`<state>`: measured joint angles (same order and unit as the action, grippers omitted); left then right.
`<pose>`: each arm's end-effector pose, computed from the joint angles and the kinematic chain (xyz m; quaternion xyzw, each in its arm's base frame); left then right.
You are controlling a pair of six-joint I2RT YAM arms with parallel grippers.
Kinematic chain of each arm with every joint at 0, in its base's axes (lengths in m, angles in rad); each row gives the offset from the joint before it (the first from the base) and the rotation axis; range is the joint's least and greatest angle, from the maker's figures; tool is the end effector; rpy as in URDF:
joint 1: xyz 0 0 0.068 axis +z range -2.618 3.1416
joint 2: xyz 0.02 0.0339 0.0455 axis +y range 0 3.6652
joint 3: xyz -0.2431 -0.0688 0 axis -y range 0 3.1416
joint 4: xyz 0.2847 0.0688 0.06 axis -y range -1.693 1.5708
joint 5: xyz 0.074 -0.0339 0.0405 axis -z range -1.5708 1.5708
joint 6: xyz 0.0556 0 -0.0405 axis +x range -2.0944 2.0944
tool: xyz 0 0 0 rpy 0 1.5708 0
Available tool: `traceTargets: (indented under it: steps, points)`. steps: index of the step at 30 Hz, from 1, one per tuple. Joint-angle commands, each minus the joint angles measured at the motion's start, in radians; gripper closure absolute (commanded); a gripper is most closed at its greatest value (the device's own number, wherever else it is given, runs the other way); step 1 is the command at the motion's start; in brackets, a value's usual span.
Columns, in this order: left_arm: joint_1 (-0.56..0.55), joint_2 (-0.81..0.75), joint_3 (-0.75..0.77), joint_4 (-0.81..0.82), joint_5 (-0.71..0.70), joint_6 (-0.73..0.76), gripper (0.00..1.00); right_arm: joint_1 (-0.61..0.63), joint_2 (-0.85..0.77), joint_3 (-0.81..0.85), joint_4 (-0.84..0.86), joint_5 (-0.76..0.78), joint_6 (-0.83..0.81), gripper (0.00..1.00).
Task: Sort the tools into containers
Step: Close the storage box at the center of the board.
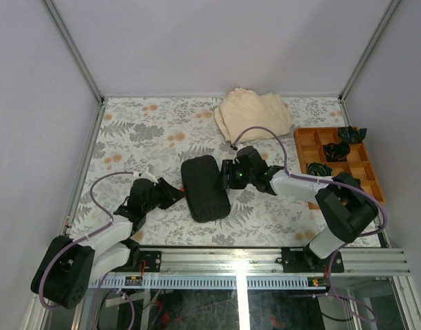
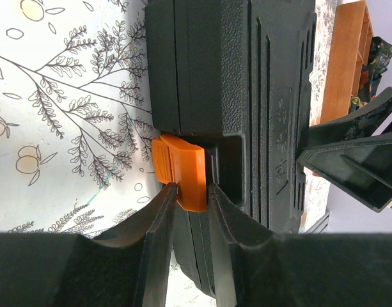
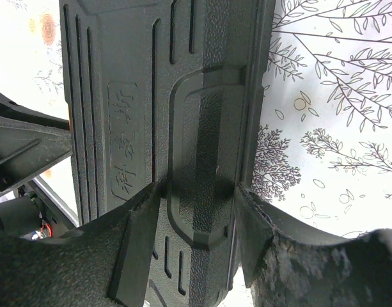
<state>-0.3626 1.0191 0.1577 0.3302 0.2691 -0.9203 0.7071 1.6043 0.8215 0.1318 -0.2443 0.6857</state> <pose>0.2131 -0.0967 0.0790 -0.1727 0.8452 -0.3878 0.3247 0.2757 0.2532 0.1207 -0.0636 0.8888 0.3664 0.2679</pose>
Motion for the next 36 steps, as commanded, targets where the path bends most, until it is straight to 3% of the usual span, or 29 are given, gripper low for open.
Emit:
traceTargets:
  steps: [1, 13, 25, 36]
  points:
    - [0.01, -0.025, -0.016, 0.07, 0.041, -0.021, 0.74, 0.034, 0.041, 0.011, -0.069, -0.043, -0.014, 0.45]
    - [0.052, -0.07, -0.023, 0.031, 0.051, -0.015, 0.74, 0.035, 0.048, 0.019, -0.073, -0.045, -0.015, 0.45]
    - [0.057, -0.111, -0.015, -0.107, -0.023, 0.039, 0.72, 0.04, 0.054, 0.024, -0.074, -0.046, -0.014, 0.45]
    - [0.062, -0.1, -0.016, -0.091, -0.02, 0.038, 0.73, 0.04, 0.054, 0.024, -0.077, -0.044, -0.017, 0.45]
